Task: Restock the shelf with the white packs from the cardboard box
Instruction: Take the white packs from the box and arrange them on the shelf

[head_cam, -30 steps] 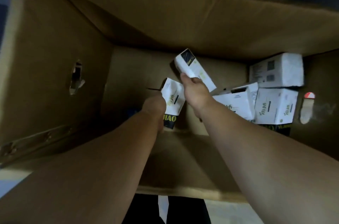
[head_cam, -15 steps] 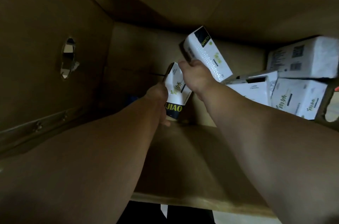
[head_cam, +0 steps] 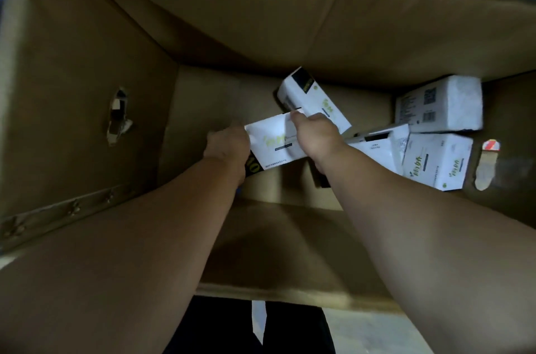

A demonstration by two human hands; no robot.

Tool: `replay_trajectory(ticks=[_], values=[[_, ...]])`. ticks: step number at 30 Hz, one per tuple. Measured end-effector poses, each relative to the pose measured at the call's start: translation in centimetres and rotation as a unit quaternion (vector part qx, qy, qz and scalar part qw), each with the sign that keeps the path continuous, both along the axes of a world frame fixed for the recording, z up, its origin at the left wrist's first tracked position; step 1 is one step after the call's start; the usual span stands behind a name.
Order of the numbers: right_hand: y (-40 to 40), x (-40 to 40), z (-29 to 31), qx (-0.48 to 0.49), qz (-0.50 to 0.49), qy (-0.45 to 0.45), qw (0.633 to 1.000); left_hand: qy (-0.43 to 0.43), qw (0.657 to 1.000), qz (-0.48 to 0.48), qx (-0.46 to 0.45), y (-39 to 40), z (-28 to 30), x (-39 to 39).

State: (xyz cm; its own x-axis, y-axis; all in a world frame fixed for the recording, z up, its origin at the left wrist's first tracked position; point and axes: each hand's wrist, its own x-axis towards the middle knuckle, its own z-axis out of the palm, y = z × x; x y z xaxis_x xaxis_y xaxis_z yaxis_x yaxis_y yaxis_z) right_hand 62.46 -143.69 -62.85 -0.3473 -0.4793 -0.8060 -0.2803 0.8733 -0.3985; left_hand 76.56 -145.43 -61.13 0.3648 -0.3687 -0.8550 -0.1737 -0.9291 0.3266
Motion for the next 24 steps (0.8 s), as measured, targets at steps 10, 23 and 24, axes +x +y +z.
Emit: replay_trajectory(ticks=[10,23,24], values=[[1.2,-2.7,9.1,-0.136,-0.142,-0.013,0.980,0.049,0.983,0.000,-0.176,-0.2,10.5,-3.0],[2.2,-8.0,24.9,-0.340,-0.202,0.035,0.918,0.070,0.918,-0.089,-0.380,0.1,25.0,-8.5],[2.4,-8.3,25.9,-0.354,-0.201,0.035,0.912,0.070,0.911,-0.098,-0.395,0.3,26.0,-8.6]])
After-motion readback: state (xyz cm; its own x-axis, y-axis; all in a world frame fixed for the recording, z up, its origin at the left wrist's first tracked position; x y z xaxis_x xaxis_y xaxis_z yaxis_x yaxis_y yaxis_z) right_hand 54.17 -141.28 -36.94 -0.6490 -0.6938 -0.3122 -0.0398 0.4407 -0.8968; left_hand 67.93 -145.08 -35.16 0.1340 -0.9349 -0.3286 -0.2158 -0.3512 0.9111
